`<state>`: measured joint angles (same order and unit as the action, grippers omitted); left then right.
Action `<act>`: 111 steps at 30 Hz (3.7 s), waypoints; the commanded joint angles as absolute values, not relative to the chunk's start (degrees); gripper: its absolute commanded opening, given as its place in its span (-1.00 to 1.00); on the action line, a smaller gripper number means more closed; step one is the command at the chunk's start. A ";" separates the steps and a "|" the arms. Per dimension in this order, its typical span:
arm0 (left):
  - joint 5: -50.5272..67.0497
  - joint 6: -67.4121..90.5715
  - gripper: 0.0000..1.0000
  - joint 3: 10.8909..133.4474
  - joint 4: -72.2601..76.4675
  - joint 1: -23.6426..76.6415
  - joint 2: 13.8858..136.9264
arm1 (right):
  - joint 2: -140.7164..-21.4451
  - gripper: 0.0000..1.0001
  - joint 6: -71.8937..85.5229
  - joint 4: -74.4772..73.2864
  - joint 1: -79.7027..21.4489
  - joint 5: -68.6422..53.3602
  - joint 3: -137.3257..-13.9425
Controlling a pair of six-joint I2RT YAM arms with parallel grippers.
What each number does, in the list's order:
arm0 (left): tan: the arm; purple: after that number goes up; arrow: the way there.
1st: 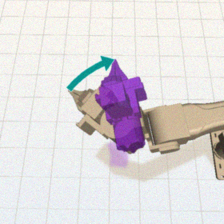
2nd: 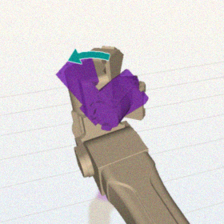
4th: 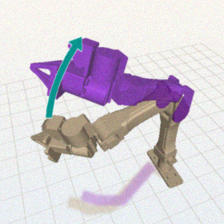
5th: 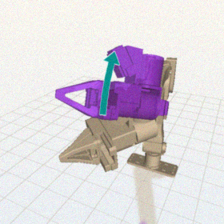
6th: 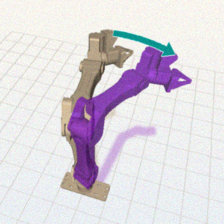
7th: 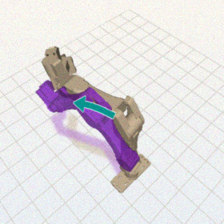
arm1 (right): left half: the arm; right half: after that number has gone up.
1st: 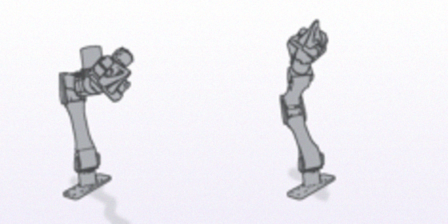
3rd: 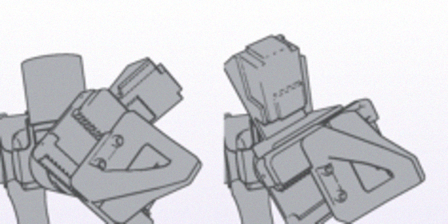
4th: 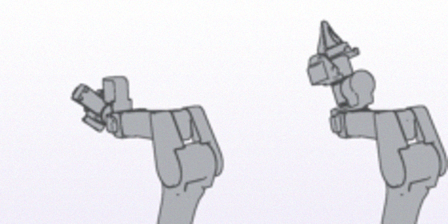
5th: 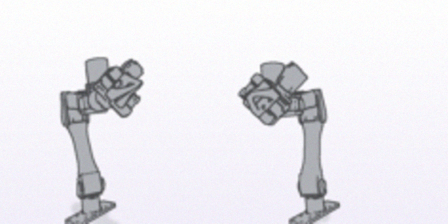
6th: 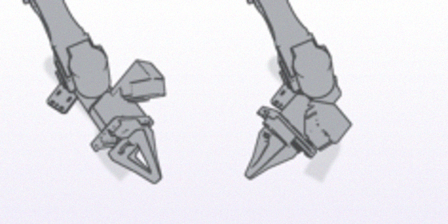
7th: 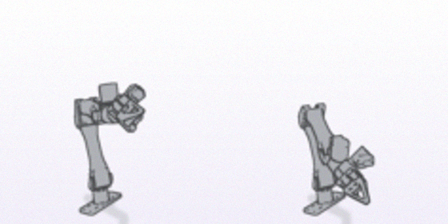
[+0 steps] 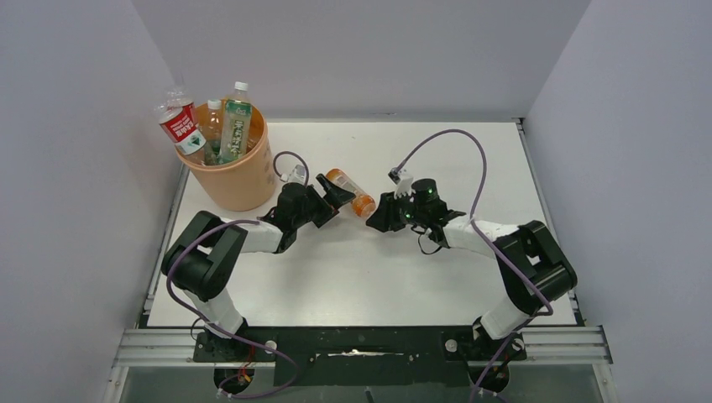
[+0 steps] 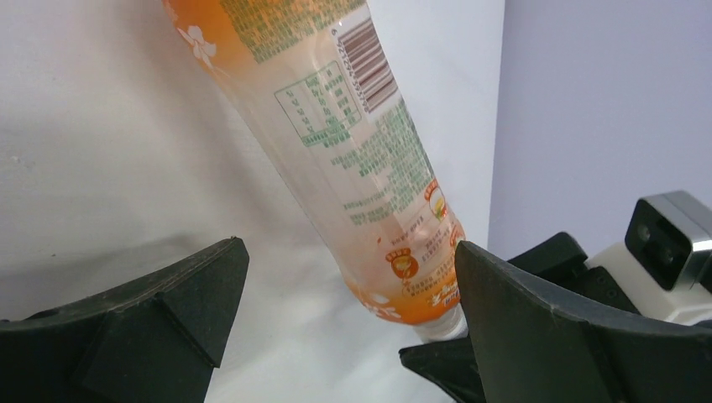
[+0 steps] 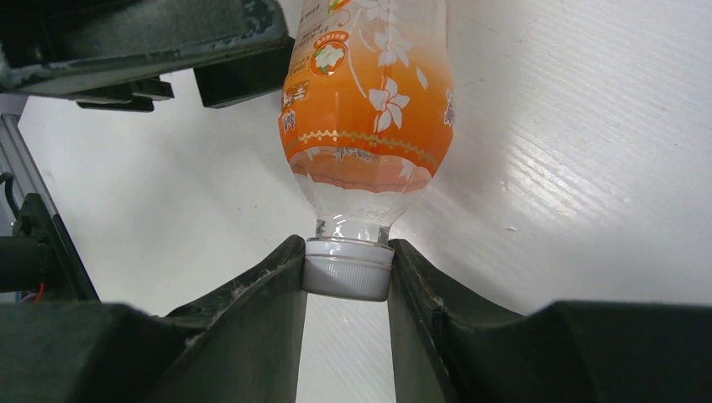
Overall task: Put the plastic bottles in the bin
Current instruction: Move the plastic bottle to the center of the board, then pick up the plastic bottle at the center of the board.
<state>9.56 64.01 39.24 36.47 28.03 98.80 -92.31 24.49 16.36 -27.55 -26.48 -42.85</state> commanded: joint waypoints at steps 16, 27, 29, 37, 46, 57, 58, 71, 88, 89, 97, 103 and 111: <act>5.88 69.44 0.94 42.03 41.75 26.56 95.98 | -80.59 -0.42 22.29 14.50 -30.76 -23.64 -41.17; 4.59 65.94 0.95 47.02 36.13 26.10 94.72 | -72.25 -0.42 21.49 11.78 -32.80 -23.95 -38.76; 4.83 65.99 0.95 47.76 36.29 26.10 95.26 | -71.46 -0.42 21.54 11.63 -33.50 -23.48 -38.52; 4.80 65.35 0.79 48.67 35.85 26.45 95.12 | -70.11 -0.41 20.66 9.89 -34.28 -22.42 -38.38; 4.67 63.78 -0.05 51.22 31.16 26.92 93.85 | -70.66 -0.41 19.92 8.88 -34.28 -20.23 -38.72; 4.56 59.32 -0.11 57.38 24.88 28.45 92.86 | -70.83 0.14 19.95 7.83 -34.24 -19.73 -40.23; 4.45 58.19 -0.12 58.66 23.31 28.66 92.77 | -70.64 0.18 19.95 7.60 -34.28 -19.52 -40.37; 1.51 47.80 -0.13 70.06 8.54 30.32 90.24 | -69.18 0.79 20.13 2.35 -34.31 -19.11 -44.80; 0.99 36.99 -0.12 82.66 -8.46 28.08 83.36 | -64.96 0.96 20.45 -4.63 -34.06 -16.47 -48.41; 0.99 36.56 -0.11 83.49 -9.31 27.74 83.20 | -64.84 0.96 20.68 -4.39 -34.05 -16.30 -47.93; -1.30 30.40 -0.10 88.67 -14.75 25.23 80.93 | -63.66 0.96 21.97 -2.83 -34.11 -16.17 -44.17; -4.79 25.67 -0.10 90.89 -16.51 22.18 78.30 | -63.51 0.96 22.06 -2.52 -33.93 -16.24 -42.92; -14.24 14.08 -0.07 95.50 -17.25 18.52 75.49 | -62.94 0.96 22.95 -1.26 -33.93 -17.07 -41.02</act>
<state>-7.79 22.63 90.11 -18.81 19.81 78.70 -65.06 21.87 -5.52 -34.13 -16.91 -41.78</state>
